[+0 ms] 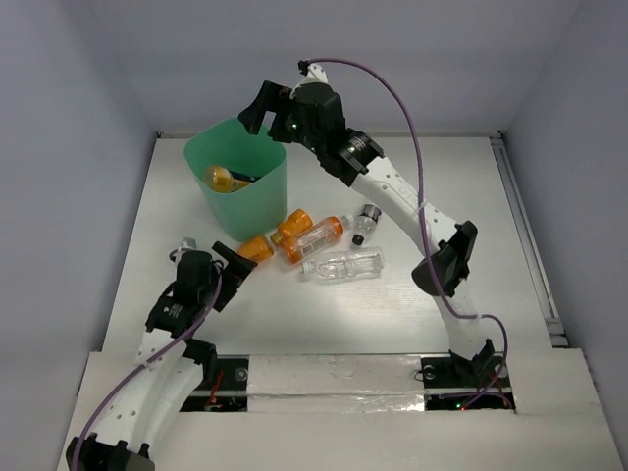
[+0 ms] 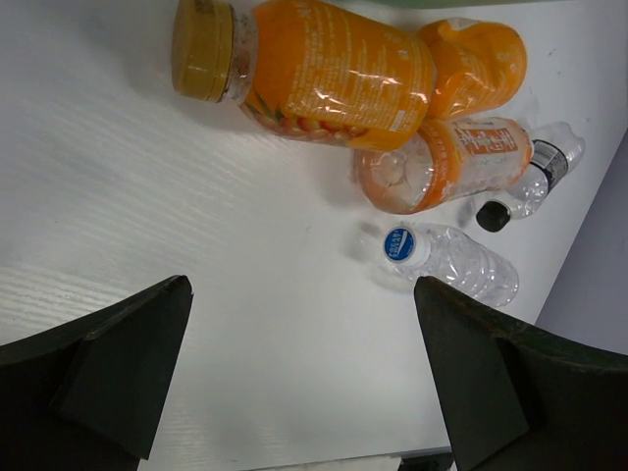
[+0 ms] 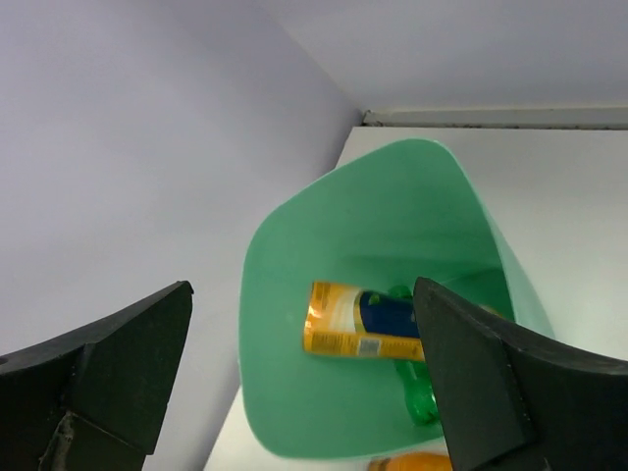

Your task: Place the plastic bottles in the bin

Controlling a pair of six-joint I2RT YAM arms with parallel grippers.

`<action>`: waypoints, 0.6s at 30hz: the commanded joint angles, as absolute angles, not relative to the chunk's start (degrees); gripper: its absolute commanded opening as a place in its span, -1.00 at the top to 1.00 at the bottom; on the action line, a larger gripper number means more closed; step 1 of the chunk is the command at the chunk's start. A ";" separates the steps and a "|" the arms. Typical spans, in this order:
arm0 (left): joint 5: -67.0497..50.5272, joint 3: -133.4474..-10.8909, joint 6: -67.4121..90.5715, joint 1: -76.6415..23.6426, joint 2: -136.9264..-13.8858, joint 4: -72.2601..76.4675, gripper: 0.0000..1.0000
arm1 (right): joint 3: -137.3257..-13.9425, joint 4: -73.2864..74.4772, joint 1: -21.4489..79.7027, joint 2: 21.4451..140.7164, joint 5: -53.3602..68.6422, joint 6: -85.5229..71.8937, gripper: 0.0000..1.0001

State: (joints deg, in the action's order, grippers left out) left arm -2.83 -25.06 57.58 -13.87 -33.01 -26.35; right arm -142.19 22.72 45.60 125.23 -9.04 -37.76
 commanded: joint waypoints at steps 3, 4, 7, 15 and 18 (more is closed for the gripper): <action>-4.49 -20.48 62.66 -13.97 -33.57 -19.26 -0.94 | -134.76 20.40 45.79 113.66 -9.84 -32.88 -0.97; -3.35 -20.30 63.62 -13.97 -33.66 -18.90 -0.95 | -129.60 19.35 45.79 111.73 -9.76 -32.44 -0.93; -1.50 -20.13 66.53 -13.97 -33.14 -15.04 -0.98 | -119.83 17.24 45.79 102.94 -8.62 -29.89 -0.59; 2.55 -33.72 44.87 -16.33 -46.73 -19.23 -0.52 | -80.48 10.20 45.79 78.16 -7.03 -30.23 0.57; 3.59 -37.77 38.44 -22.03 -51.92 -22.31 -0.25 | -71.15 9.40 45.79 69.37 -9.39 -30.85 0.57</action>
State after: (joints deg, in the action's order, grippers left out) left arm 1.74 -33.21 49.41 -17.45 -48.51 -19.16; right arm -78.02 13.85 45.52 74.35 -7.64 -30.85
